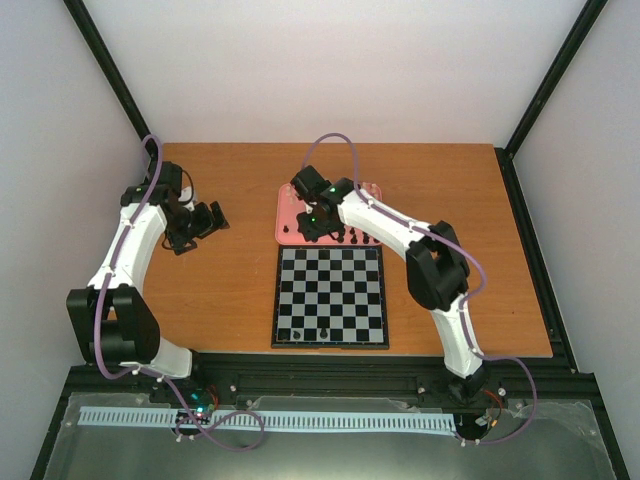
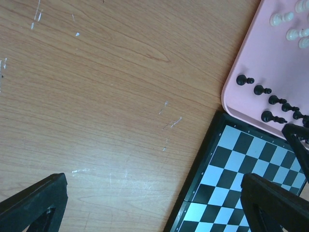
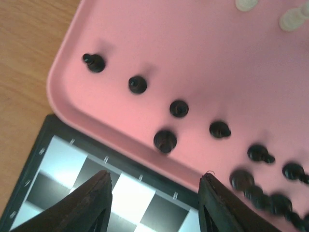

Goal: Set up the chess pieces on the board
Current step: Pick up the chess piece from the storage box.

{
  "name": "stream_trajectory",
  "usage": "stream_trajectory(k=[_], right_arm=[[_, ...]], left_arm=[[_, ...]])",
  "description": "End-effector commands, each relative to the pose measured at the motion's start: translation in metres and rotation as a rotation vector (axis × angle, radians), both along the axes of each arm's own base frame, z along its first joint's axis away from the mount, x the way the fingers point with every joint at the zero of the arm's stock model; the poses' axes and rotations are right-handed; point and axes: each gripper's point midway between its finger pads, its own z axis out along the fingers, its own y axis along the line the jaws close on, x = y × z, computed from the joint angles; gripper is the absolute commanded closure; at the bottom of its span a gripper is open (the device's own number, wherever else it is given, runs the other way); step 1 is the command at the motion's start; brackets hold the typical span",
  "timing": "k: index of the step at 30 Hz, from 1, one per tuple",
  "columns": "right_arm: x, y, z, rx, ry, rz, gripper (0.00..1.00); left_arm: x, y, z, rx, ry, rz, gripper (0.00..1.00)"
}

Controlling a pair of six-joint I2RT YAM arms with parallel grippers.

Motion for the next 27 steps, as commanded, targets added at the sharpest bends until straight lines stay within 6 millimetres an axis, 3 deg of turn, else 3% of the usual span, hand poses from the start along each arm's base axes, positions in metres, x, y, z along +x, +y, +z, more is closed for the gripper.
stream_trajectory(k=[1,15,23,27], right_arm=[[0.004,0.005,-0.006,0.006,0.027,0.029,0.52],[0.009,-0.005,-0.041,-0.031,0.088,-0.001,0.57],[0.014,-0.004,-0.046,-0.023,0.095,-0.001,0.58],[0.015,-0.002,-0.049,-0.019,0.101,0.001,0.63]], left_arm=[[0.009,0.002,0.010,-0.005,-0.022,0.014,0.00],[0.015,0.002,0.000,-0.006,0.005,0.012,0.00],[0.014,0.004,-0.001,0.004,0.008,0.011,0.00],[0.014,0.004,-0.002,0.008,0.012,0.013,0.00]])
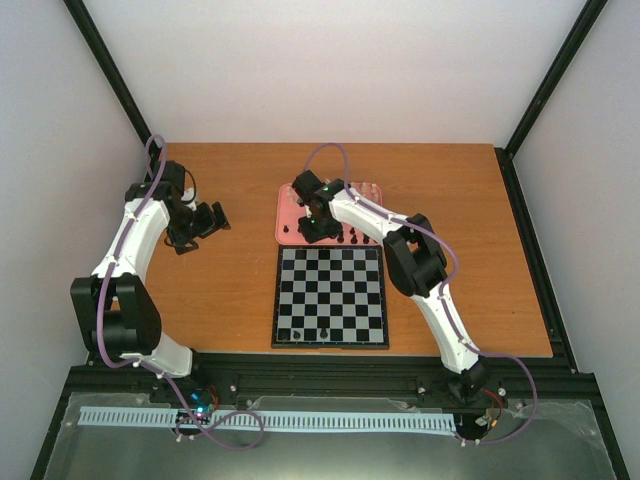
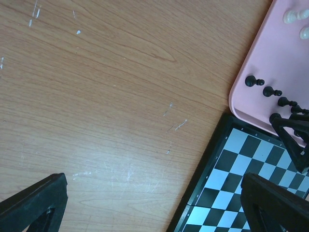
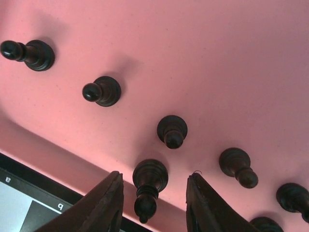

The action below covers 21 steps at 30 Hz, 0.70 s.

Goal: Set up the chess pieces on the board
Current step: Pick up the chess piece from the storage box.

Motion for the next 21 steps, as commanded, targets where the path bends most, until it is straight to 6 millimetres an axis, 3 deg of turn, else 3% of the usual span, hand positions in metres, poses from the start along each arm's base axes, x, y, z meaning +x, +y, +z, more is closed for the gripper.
stream_trajectory(k=[1,12,16,18,21], right_arm=[[0.006,0.003,0.000,0.013,0.001,-0.001,0.65],[0.004,0.004,-0.002,0.014,0.014,0.001,0.91],[0.006,0.002,0.003,0.011,0.002,0.002,0.95],[0.007,0.002,0.010,0.018,-0.016,0.008,0.96],[0.011,0.004,0.038,0.043,-0.068,0.017,0.96]], left_arm=[[0.009,0.004,0.010,0.008,-0.027,0.012,0.00],[0.007,0.004,0.010,0.012,-0.027,0.013,0.00],[0.007,0.004,0.010,0.011,-0.029,0.013,0.00],[0.006,0.004,0.011,0.013,-0.031,0.013,0.00],[0.005,0.004,0.014,0.015,-0.038,0.014,0.00]])
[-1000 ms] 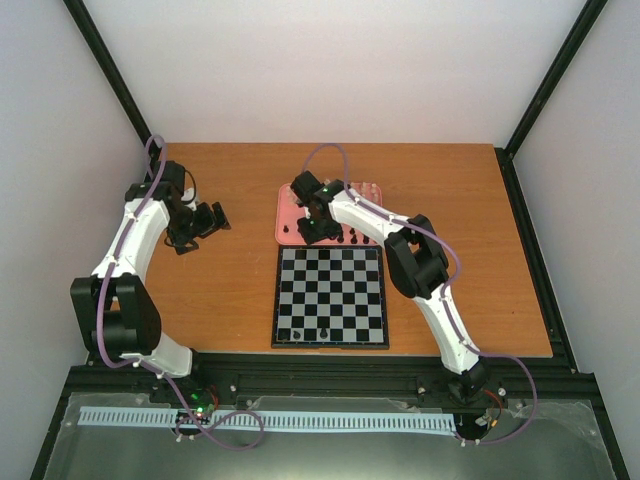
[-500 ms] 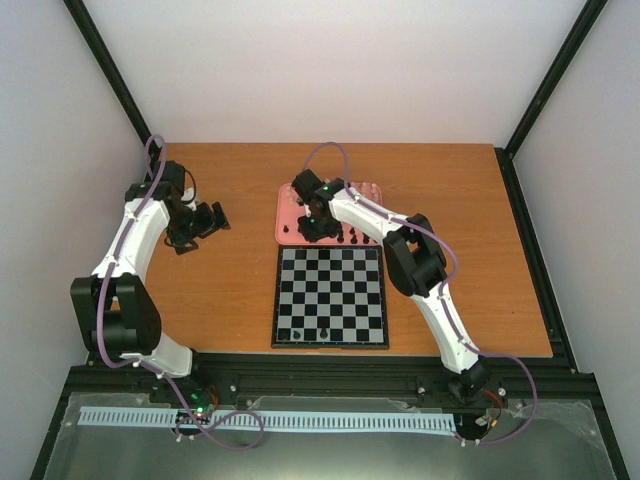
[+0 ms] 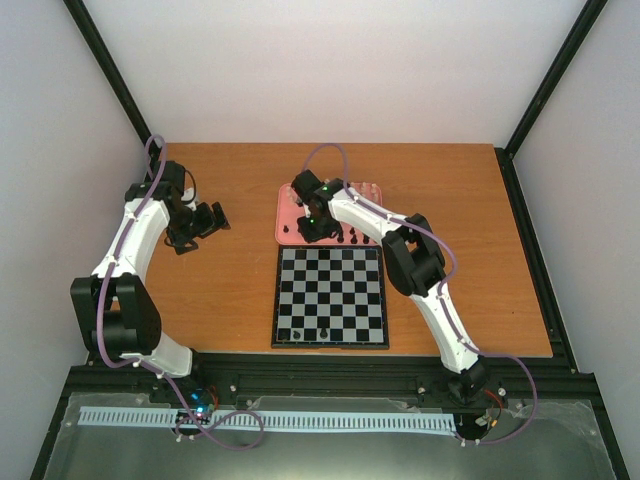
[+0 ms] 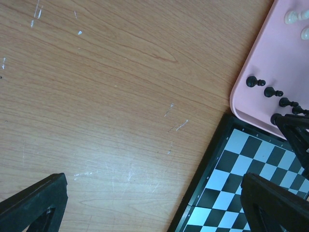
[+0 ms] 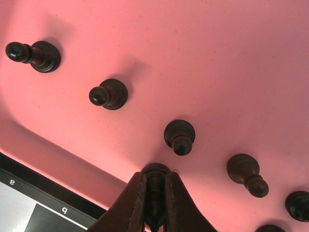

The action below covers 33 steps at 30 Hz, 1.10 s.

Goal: Set up the chess pieces on the board
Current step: Pick up the chess piece from the storage box, then place the chess piece on the chessboard.

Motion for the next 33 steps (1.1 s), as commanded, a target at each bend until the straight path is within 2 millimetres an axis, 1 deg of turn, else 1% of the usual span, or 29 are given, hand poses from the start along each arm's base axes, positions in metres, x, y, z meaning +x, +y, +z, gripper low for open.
stream_trajectory(k=[1,4,7,9,14,17,19,22,24,26,28,33], right_arm=[[0.011,0.000,0.050,0.039,-0.098,0.007,0.96],[0.007,-0.001,0.079,0.061,-0.134,0.011,0.96],[-0.011,-0.001,0.099,0.074,-0.136,0.034,0.96],[-0.032,0.000,0.104,0.068,-0.119,0.059,0.97],[-0.104,0.003,0.108,0.059,-0.088,0.133,0.97],[-0.149,0.001,0.105,0.047,-0.055,0.175,0.97],[-0.179,-0.001,0.100,0.033,-0.028,0.207,0.97],[-0.216,-0.003,0.092,0.030,0.003,0.245,0.97],[-0.236,-0.004,0.084,0.026,0.024,0.265,0.97],[-0.250,-0.005,0.076,0.024,0.050,0.271,0.97],[-0.260,-0.004,0.067,0.022,0.067,0.283,0.97],[-0.270,0.004,0.055,0.017,0.079,0.308,0.97]], left_arm=[[0.005,0.004,0.015,0.013,-0.041,0.013,0.00],[0.004,0.004,0.017,0.013,-0.048,0.014,0.00],[0.003,0.004,0.018,0.012,-0.050,0.013,0.00],[0.003,0.004,0.019,0.012,-0.053,0.013,0.00],[0.001,0.004,0.022,0.017,-0.064,0.015,0.00],[0.000,0.004,0.022,0.018,-0.065,0.016,0.00],[-0.001,0.005,0.022,0.021,-0.066,0.017,0.00],[-0.003,0.005,0.022,0.022,-0.068,0.018,0.00],[-0.004,0.005,0.022,0.022,-0.067,0.017,0.00],[-0.006,0.005,0.021,0.021,-0.066,0.017,0.00],[-0.006,0.004,0.020,0.019,-0.065,0.018,0.00],[-0.007,0.004,0.020,0.018,-0.069,0.018,0.00]])
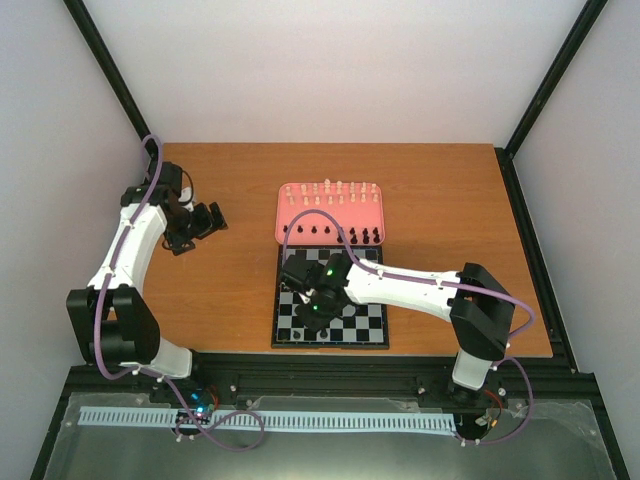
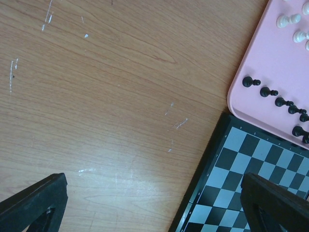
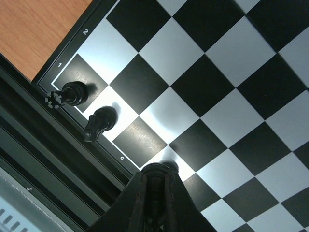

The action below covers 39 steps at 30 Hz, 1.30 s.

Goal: Set up the chess pieces on the board
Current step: Place the chess piece on the chessboard.

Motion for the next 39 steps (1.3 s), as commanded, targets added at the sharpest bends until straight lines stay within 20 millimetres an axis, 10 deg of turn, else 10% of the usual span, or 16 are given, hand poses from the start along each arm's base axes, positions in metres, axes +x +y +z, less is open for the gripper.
stream_trajectory(k=[1,39], right_arm=[[-0.006,0.016,0.000,0.054,0.002,-0.007,0.97],[-0.016,0.015,-0.042,-0.047,0.053,0.021,0.96]], left_arm=[[0.000,0.002,0.010,0.000,-0.035,0.012,0.00],[-0.004,0.000,0.004,-0.007,-0.026,0.008,0.00]])
